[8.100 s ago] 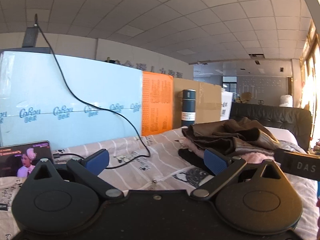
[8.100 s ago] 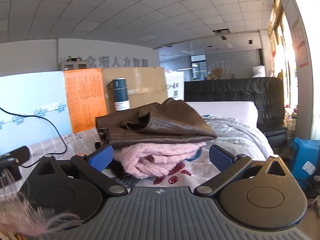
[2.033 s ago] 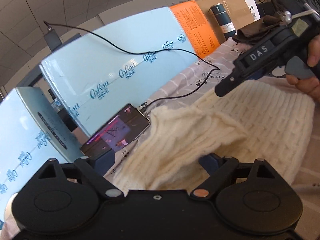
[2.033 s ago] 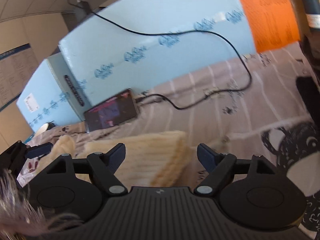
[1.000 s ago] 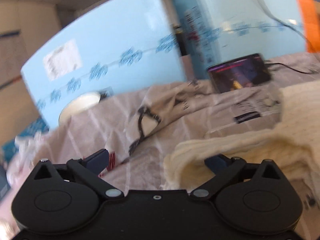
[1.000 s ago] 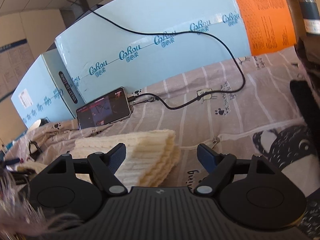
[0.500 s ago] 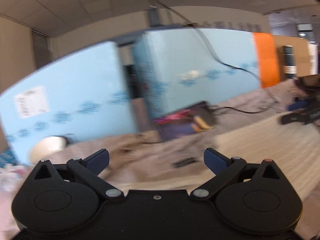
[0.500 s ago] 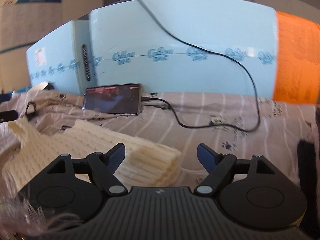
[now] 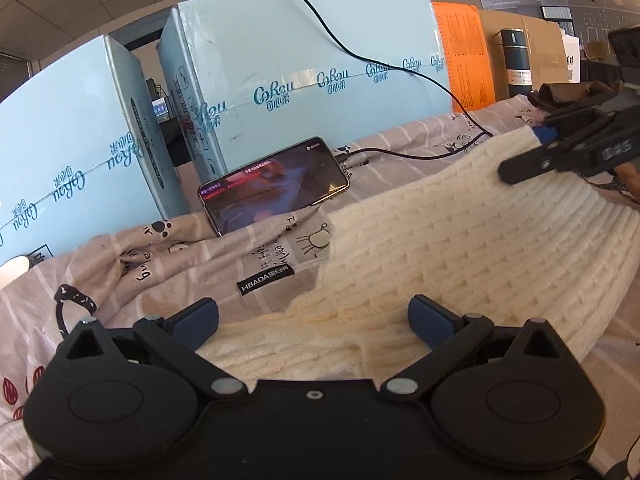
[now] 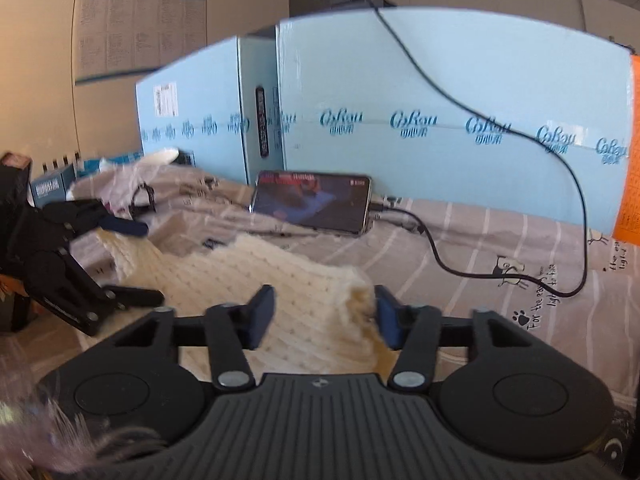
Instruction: Fold clothes
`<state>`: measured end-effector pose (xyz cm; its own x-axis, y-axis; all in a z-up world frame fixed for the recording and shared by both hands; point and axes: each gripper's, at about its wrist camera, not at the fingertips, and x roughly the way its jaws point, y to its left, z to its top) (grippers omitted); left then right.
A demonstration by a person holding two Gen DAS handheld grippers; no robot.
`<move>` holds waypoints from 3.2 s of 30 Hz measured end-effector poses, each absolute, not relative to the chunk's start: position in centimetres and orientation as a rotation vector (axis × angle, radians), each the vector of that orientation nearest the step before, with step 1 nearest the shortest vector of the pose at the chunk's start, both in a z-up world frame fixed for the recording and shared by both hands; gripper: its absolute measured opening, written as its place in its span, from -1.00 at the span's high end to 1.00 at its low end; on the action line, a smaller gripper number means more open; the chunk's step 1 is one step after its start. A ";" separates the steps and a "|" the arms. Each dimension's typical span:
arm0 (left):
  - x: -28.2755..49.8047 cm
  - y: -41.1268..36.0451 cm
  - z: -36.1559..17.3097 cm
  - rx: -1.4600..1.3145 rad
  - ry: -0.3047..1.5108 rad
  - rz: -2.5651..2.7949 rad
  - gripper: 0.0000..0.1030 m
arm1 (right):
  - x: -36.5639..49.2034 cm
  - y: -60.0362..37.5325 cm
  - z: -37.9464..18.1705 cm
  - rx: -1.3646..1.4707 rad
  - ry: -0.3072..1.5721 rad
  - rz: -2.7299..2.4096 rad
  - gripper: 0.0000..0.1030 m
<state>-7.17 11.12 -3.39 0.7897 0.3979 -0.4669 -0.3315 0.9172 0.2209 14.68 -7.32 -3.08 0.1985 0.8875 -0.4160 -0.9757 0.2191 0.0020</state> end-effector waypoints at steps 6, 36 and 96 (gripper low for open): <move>-7.4 11.6 -3.3 0.095 0.517 0.377 -1.00 | 14.7 -7.3 -2.8 -0.302 0.271 1.356 0.72; -22.3 0.4 0.7 0.226 0.442 -0.390 0.08 | 1.5 -23.5 0.1 -0.204 0.210 1.855 0.75; -9.8 20.7 -1.2 -0.020 0.568 0.630 -0.20 | 19.1 -7.5 -4.3 -0.029 0.547 0.985 0.52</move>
<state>-9.79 20.68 -1.18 0.6615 0.5515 -0.5081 -0.5623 0.8131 0.1506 19.09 -7.47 -4.26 0.4299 0.7820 -0.4512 -0.7962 0.5640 0.2189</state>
